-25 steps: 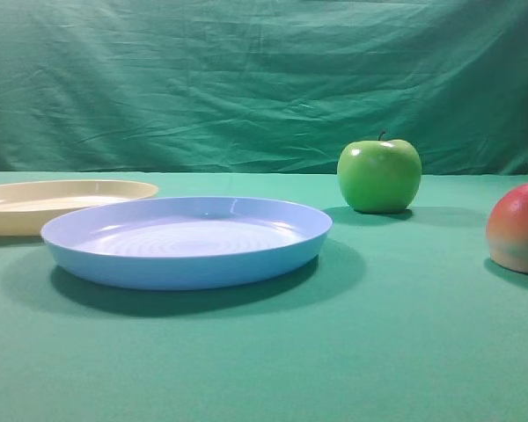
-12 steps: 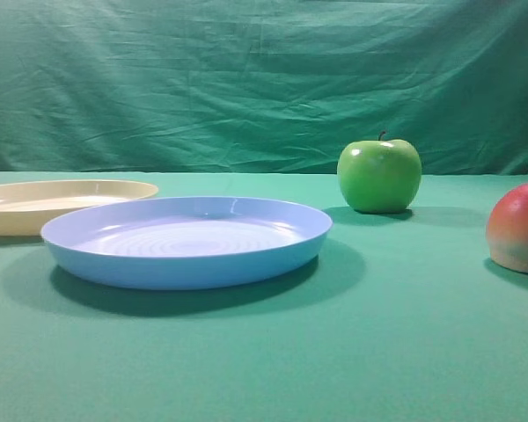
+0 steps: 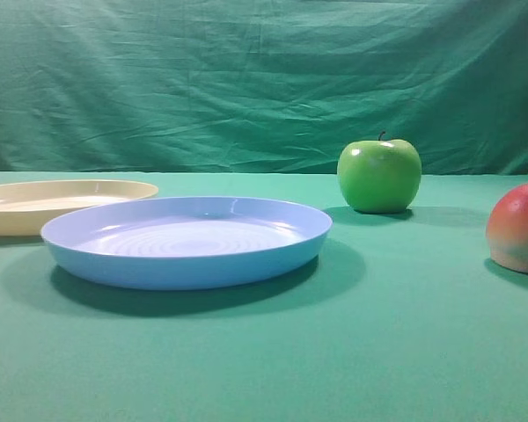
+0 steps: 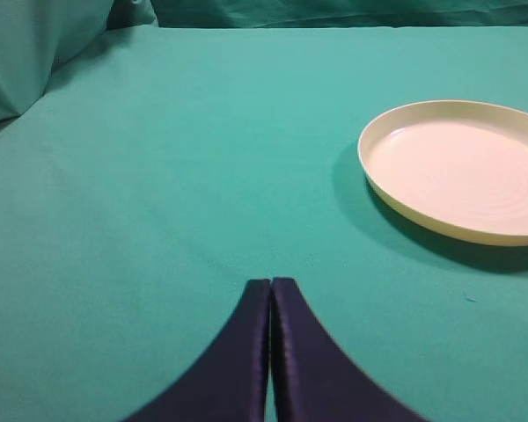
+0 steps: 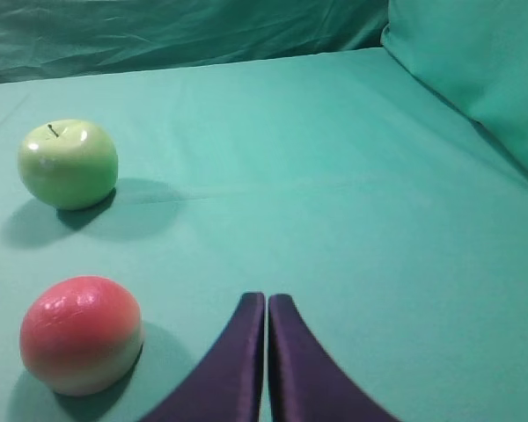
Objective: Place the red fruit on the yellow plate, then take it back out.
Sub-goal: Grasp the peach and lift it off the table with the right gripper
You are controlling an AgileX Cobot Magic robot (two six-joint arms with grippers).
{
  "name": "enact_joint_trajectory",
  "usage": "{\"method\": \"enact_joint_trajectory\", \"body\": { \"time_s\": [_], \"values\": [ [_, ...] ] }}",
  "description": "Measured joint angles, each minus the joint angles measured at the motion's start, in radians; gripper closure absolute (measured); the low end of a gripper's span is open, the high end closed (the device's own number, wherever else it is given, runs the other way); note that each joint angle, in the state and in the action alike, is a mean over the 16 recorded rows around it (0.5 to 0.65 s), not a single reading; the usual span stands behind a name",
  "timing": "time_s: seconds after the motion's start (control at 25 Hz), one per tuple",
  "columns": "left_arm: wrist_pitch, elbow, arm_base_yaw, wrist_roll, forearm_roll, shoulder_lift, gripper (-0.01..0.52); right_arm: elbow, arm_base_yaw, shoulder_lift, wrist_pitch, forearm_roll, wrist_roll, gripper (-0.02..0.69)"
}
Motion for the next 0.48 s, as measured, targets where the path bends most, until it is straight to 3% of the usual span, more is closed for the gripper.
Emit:
{"method": "enact_joint_trajectory", "body": {
  "time_s": [0.24, 0.48],
  "values": [
    [0.0, 0.0, 0.0, 0.0, 0.0, 0.0, 0.514, -0.09, 0.0, 0.05, 0.017, 0.074, -0.035, 0.665],
    [0.0, 0.0, 0.0, 0.0, 0.0, 0.0, 0.514, -0.255, 0.009, 0.193, 0.211, 0.091, -0.13, 0.665]
  ]
}}
